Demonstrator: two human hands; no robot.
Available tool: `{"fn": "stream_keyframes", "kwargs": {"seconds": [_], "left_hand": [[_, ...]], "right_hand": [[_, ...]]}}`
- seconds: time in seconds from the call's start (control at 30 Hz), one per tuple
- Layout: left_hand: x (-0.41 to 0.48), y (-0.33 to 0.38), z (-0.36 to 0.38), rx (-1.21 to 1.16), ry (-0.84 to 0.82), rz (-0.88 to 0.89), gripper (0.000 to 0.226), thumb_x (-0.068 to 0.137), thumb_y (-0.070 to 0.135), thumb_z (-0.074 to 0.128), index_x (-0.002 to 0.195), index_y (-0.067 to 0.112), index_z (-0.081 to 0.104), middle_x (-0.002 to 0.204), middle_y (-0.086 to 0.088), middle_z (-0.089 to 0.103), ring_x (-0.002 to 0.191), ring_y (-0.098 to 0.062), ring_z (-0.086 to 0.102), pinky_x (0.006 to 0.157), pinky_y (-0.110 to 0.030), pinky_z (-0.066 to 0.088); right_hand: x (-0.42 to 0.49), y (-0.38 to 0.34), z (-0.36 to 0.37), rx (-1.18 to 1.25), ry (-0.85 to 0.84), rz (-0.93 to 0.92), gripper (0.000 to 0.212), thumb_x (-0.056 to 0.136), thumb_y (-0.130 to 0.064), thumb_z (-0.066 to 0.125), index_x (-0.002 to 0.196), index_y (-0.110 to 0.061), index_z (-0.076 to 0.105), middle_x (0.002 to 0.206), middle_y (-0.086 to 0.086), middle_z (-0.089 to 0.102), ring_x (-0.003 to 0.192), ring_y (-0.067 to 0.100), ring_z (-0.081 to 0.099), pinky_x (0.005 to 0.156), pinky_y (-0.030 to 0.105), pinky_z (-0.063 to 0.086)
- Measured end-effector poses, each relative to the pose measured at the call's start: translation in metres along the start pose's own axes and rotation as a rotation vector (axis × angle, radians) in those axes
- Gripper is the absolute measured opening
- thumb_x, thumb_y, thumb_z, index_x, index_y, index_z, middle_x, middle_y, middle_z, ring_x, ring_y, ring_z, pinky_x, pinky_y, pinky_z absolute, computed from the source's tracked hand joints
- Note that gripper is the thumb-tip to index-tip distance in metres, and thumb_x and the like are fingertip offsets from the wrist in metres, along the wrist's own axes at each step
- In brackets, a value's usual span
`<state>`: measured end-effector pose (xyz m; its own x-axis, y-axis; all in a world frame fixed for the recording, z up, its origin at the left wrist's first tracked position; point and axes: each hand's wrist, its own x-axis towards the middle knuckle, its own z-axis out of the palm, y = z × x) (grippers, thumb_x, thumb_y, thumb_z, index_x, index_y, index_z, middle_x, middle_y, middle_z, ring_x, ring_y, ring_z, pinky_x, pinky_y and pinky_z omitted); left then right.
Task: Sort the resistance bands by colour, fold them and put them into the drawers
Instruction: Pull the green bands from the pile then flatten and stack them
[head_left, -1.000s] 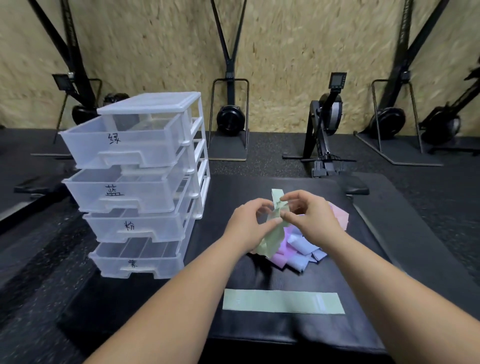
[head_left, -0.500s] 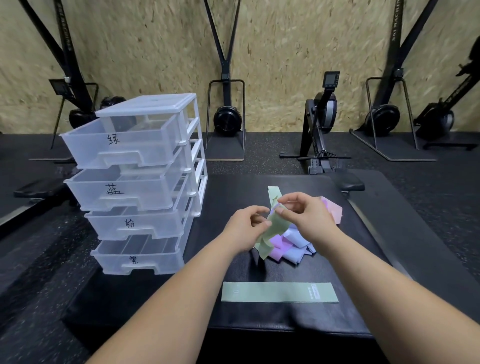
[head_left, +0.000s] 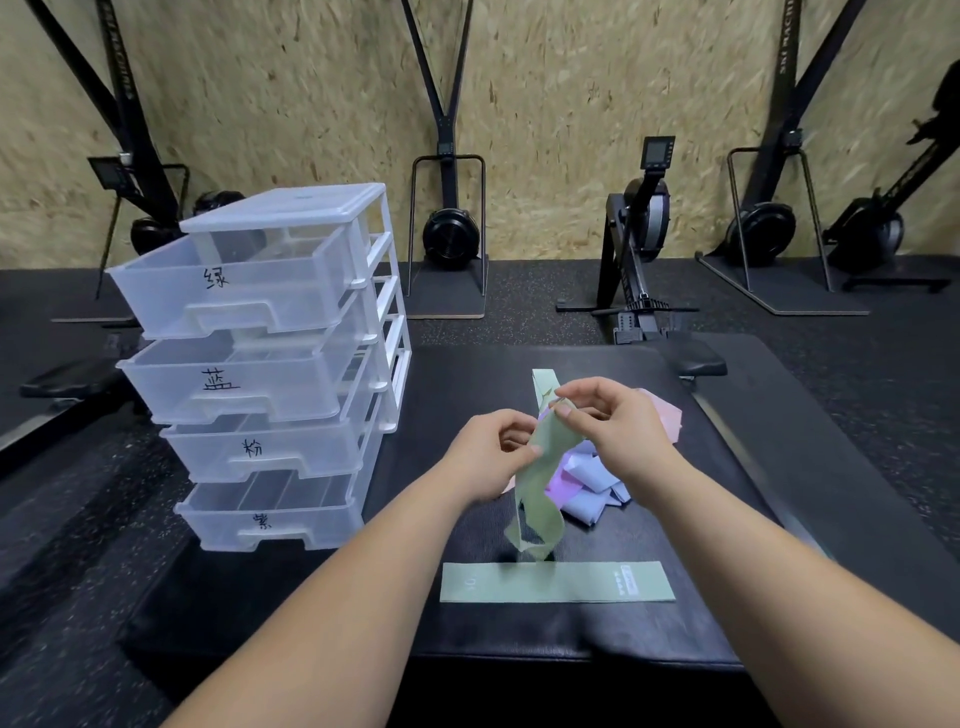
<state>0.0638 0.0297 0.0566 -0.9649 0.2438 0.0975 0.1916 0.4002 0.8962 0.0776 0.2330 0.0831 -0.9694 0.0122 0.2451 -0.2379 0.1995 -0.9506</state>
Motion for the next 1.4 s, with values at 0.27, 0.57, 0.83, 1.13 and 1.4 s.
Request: {"fn": "stream_keyframes", "kwargs": {"seconds": [0.27,0.57,0.83,1.13,1.4], "left_hand": [[0.0,0.0,-0.008,0.061,0.116,-0.008,0.023,0.086,0.019,0.086,0.1,0.031,0.073,0.087,0.008,0.079,0.073,-0.006,0.065,0.067,-0.032,0.057],[-0.002,-0.004,-0.014,-0.018,0.038,-0.015,0.017,0.093,0.019,0.08,0.104,0.031,0.074,0.092,0.002,0.08,0.094,-0.021,0.075,0.076,-0.054,0.065],[0.006,0.003,-0.021,-0.077,0.17,0.051,0.013,0.091,0.013,0.081,0.101,0.021,0.076,0.094,-0.001,0.079,0.079,-0.008,0.067,0.088,-0.03,0.058],[0.002,0.002,-0.021,0.067,0.284,0.022,0.012,0.086,0.031,0.085,0.091,0.03,0.073,0.085,0.008,0.075,0.08,-0.008,0.07,0.082,-0.026,0.059],[-0.006,0.01,-0.012,-0.109,0.216,-0.081,0.025,0.093,0.043,0.076,0.089,0.018,0.078,0.083,0.0,0.079,0.073,-0.018,0.074,0.085,-0.047,0.065]], "right_hand": [[0.0,0.026,-0.008,-0.255,0.063,0.021,0.024,0.097,-0.005,0.07,0.097,-0.029,0.076,0.091,-0.013,0.078,0.086,-0.001,0.071,0.082,0.019,0.05],[-0.002,0.026,0.002,-0.344,0.098,-0.012,0.044,0.099,0.003,0.059,0.087,-0.038,0.072,0.087,-0.02,0.075,0.079,-0.005,0.068,0.072,0.008,0.048],[-0.003,0.02,0.015,-0.588,0.064,-0.162,0.023,0.096,-0.018,0.063,0.105,-0.035,0.075,0.116,-0.02,0.068,0.104,0.005,0.061,0.085,0.025,0.046],[-0.004,0.01,0.025,-0.57,0.065,-0.177,0.011,0.095,-0.033,0.075,0.086,-0.038,0.072,0.077,-0.02,0.073,0.079,0.001,0.067,0.08,0.031,0.055],[-0.02,0.004,0.03,-0.397,-0.165,-0.102,0.013,0.093,-0.038,0.076,0.105,-0.035,0.079,0.095,-0.024,0.078,0.097,-0.005,0.07,0.087,0.023,0.053]]}}
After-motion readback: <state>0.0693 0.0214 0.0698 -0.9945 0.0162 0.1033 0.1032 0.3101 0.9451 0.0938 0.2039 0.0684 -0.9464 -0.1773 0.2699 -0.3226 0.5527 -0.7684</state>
